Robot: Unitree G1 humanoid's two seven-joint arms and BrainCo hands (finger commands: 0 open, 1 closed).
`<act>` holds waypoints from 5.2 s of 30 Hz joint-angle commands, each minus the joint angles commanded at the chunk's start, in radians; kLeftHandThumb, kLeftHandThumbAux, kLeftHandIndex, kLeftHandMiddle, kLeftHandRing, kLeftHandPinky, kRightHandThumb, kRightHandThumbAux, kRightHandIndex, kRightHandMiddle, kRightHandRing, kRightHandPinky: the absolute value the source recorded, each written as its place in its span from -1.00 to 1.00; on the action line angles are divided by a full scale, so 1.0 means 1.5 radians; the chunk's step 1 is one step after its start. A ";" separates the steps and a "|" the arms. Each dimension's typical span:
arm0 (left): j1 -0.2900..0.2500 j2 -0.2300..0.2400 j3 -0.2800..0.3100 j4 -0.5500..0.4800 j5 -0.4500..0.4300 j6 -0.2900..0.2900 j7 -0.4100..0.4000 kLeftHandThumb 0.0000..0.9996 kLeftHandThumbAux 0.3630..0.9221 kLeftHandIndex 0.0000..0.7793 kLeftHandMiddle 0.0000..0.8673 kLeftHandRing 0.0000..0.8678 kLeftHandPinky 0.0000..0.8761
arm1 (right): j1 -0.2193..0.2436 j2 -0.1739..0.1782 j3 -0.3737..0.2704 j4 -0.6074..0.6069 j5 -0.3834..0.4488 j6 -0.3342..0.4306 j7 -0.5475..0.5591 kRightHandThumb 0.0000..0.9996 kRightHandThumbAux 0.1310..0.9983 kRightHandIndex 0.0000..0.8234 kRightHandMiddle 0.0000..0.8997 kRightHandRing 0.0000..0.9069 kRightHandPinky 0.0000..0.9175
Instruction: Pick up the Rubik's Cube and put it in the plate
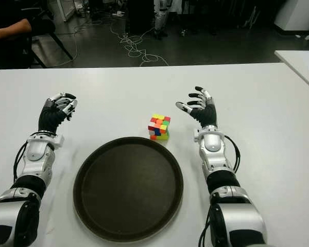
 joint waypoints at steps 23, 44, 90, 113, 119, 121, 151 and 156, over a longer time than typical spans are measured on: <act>0.001 -0.011 -0.009 -0.006 0.014 0.006 0.041 0.43 0.22 0.11 0.59 0.67 0.74 | -0.033 -0.042 0.011 -0.109 -0.042 -0.038 -0.011 -1.00 0.28 -0.55 -0.36 -0.26 -0.16; 0.003 -0.014 -0.009 -0.010 0.015 0.002 0.044 0.43 0.22 0.11 0.57 0.66 0.74 | -0.144 -0.087 0.201 0.125 -0.313 -0.121 -0.223 -1.00 0.34 -0.48 -0.41 -0.33 -0.27; 0.007 -0.016 -0.003 -0.017 0.013 -0.003 0.046 0.43 0.22 0.11 0.59 0.68 0.76 | -0.199 -0.153 0.421 0.168 -0.451 -0.018 -0.019 -1.00 0.41 -0.64 -0.61 -0.53 -0.43; 0.002 -0.013 0.000 -0.014 0.006 0.009 0.035 0.43 0.22 0.11 0.57 0.65 0.74 | -0.192 -0.184 0.431 0.077 -0.459 0.020 -0.066 -1.00 0.34 -0.68 -0.65 -0.58 -0.48; 0.004 -0.012 -0.002 -0.015 0.004 0.008 0.028 0.43 0.22 0.11 0.56 0.65 0.75 | -0.177 -0.188 0.423 0.054 -0.455 0.035 -0.103 -1.00 0.37 -0.65 -0.63 -0.56 -0.45; 0.004 -0.012 -0.002 -0.015 0.004 0.007 0.026 0.43 0.22 0.11 0.58 0.66 0.76 | -0.174 -0.188 0.420 0.048 -0.453 0.039 -0.108 -1.00 0.36 -0.66 -0.63 -0.57 -0.48; -0.002 -0.009 -0.005 -0.006 0.010 0.013 0.023 0.66 0.10 0.07 0.35 0.64 0.73 | -0.169 -0.188 0.342 0.031 -0.394 0.040 -0.110 -1.00 0.38 -0.70 -0.63 -0.57 -0.55; -0.002 -0.007 -0.008 -0.006 0.016 0.015 0.030 0.68 0.09 0.06 0.31 0.61 0.70 | -0.161 -0.175 0.302 0.022 -0.331 0.009 -0.070 -1.00 0.32 -0.71 -0.60 -0.56 -0.52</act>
